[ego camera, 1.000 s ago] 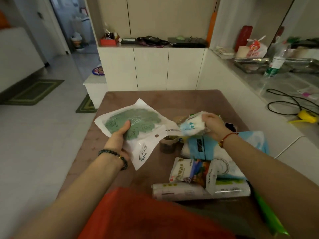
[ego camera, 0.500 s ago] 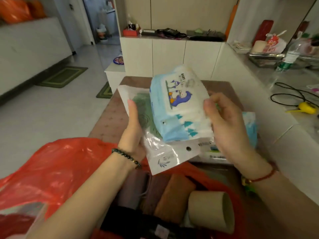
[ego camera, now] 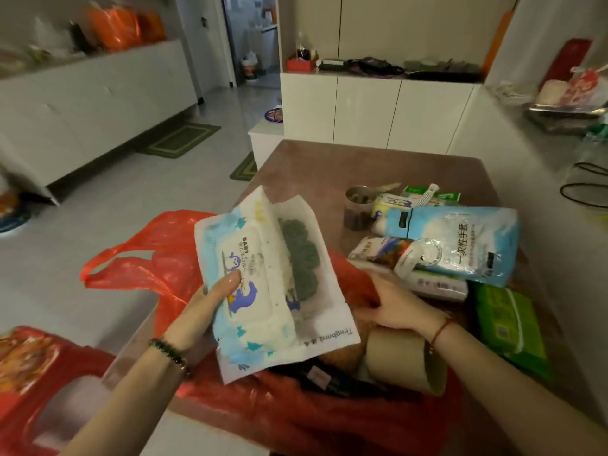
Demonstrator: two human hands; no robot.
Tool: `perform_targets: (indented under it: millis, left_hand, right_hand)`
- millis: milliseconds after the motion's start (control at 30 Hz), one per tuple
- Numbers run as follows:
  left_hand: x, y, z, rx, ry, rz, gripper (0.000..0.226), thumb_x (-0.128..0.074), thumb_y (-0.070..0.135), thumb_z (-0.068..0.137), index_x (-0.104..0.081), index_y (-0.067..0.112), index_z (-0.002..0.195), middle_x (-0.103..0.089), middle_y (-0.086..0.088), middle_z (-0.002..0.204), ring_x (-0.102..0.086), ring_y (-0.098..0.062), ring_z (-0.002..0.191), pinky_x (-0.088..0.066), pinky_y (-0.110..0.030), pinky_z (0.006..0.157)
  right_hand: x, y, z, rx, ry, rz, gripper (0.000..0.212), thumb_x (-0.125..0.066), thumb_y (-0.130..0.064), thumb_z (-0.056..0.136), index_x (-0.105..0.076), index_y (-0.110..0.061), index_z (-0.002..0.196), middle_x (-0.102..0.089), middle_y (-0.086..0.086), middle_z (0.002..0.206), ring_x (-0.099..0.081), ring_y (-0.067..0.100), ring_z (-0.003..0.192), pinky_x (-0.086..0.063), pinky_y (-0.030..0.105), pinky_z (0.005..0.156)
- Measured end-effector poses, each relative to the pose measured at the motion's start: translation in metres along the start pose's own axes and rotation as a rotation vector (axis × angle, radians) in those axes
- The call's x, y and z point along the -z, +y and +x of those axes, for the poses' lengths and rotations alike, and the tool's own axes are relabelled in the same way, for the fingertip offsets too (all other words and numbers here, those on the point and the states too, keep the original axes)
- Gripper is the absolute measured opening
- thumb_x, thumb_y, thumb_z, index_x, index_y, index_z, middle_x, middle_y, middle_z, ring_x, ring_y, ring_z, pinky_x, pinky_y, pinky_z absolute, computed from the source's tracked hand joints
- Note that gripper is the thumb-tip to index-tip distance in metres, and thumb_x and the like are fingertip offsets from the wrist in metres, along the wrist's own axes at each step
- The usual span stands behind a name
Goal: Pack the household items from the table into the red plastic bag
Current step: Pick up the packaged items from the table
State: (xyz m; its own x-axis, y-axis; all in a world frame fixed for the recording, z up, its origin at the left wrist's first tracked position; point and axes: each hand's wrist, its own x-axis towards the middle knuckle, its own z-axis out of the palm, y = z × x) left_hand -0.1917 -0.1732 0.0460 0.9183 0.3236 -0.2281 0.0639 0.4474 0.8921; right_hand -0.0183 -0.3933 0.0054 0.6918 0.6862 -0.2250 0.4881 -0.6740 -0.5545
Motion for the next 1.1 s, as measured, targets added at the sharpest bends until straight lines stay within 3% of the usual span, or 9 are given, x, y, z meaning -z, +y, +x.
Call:
perform_targets:
  millis: [167, 267, 400, 467, 567, 667, 767, 933, 1100]
  left_hand:
    - [0.007, -0.008, -0.005, 0.134, -0.213, 0.317, 0.07, -0.09, 0.05, 0.018, -0.076, 0.017, 0.079, -0.077, -0.004, 0.08, -0.073, -0.017, 0.071, -0.059, -0.024, 0.061]
    - [0.0, -0.021, 0.003, 0.309, -0.337, 0.485, 0.055, -0.088, 0.047, 0.038, -0.075, 0.024, 0.087, -0.076, -0.001, 0.094, -0.072, -0.017, 0.086, -0.058, -0.028, 0.077]
    - [-0.009, -0.041, 0.029, 0.243, -0.054, 0.49, 0.089, -0.086, 0.056, 0.033, -0.066, 0.015, 0.11, -0.07, -0.005, 0.112, -0.065, -0.022, 0.107, -0.045, -0.043, 0.103]
    - [-0.004, -0.042, 0.045, 0.214, 0.142, 0.378, 0.105, -0.086, 0.057, 0.03, -0.059, 0.009, 0.119, -0.065, -0.009, 0.119, -0.062, -0.025, 0.108, -0.047, -0.043, 0.1]
    - [0.01, -0.027, 0.066, 0.157, 0.276, 0.49, 0.077, -0.086, 0.038, 0.052, -0.058, 0.001, 0.113, -0.067, -0.018, 0.113, -0.068, -0.025, 0.089, -0.057, -0.038, 0.078]
    - [0.011, -0.014, 0.07, 0.145, 0.249, 0.905, 0.099, -0.076, 0.043, 0.066, -0.025, 0.0, 0.139, -0.051, -0.018, 0.134, -0.054, -0.032, 0.117, -0.046, -0.046, 0.1]
    - [-0.001, -0.008, 0.064, 0.184, 0.185, 1.283, 0.104, -0.062, 0.047, 0.079, 0.005, 0.002, 0.144, -0.038, -0.022, 0.143, -0.045, -0.033, 0.126, -0.039, -0.043, 0.106]
    - [-0.029, 0.021, 0.035, 0.19, -0.183, 1.887, 0.074, -0.045, 0.06, 0.084, -0.031, 0.01, 0.137, -0.041, -0.011, 0.142, -0.046, -0.021, 0.124, -0.038, -0.027, 0.102]
    - [-0.073, 0.091, 0.036, 0.227, -0.613, 1.465, 0.092, -0.036, 0.093, 0.045, -0.06, 0.033, 0.111, -0.067, 0.015, 0.108, -0.063, 0.001, 0.096, -0.051, -0.02, 0.086]
  right_hand:
    - [0.009, 0.006, 0.019, -0.113, 0.24, -0.113, 0.016, -0.045, -0.02, 0.093, -0.061, -0.02, 0.09, -0.064, 0.0, 0.081, -0.065, 0.027, 0.09, -0.049, 0.03, 0.062]
    - [0.039, -0.003, 0.029, -0.137, 0.45, 0.033, 0.022, -0.047, -0.007, 0.089, -0.064, -0.008, 0.102, -0.068, 0.013, 0.102, -0.061, 0.032, 0.101, -0.05, 0.039, 0.084]
    - [0.082, -0.025, 0.027, 0.022, 0.686, 0.187, 0.016, -0.054, 0.0, 0.083, -0.069, -0.001, 0.089, -0.07, 0.018, 0.093, -0.062, 0.03, 0.091, -0.045, 0.032, 0.08]
    - [0.093, -0.03, 0.017, 0.09, 0.695, 0.207, 0.009, -0.062, -0.005, 0.081, -0.07, -0.008, 0.083, -0.068, 0.006, 0.084, -0.061, 0.018, 0.079, -0.041, 0.023, 0.073]
    - [0.097, -0.017, -0.008, 0.072, 0.442, 0.127, 0.021, -0.074, -0.017, 0.073, -0.063, -0.023, 0.09, -0.057, -0.016, 0.079, -0.054, -0.002, 0.068, -0.037, 0.012, 0.06]
    - [0.089, 0.01, -0.035, -0.023, 0.095, -0.107, 0.032, -0.074, -0.023, 0.074, -0.056, -0.025, 0.101, -0.051, -0.016, 0.084, -0.054, 0.006, 0.079, -0.037, 0.012, 0.063]
    - [0.077, 0.027, -0.056, -0.048, -0.076, -0.185, 0.017, -0.065, -0.016, 0.082, -0.053, -0.028, 0.083, -0.055, -0.015, 0.079, -0.057, 0.005, 0.076, -0.041, 0.007, 0.063]
    - [0.069, 0.035, -0.071, -0.117, -0.315, -0.176, 0.025, -0.059, -0.023, 0.087, -0.056, -0.019, 0.111, -0.058, -0.007, 0.108, -0.056, -0.001, 0.087, -0.047, 0.007, 0.076]
    - [0.112, 0.019, -0.055, -0.09, -0.378, -0.025, 0.034, -0.05, -0.052, 0.081, -0.051, -0.038, 0.112, -0.058, -0.014, 0.11, -0.059, 0.005, 0.099, -0.053, 0.021, 0.082]
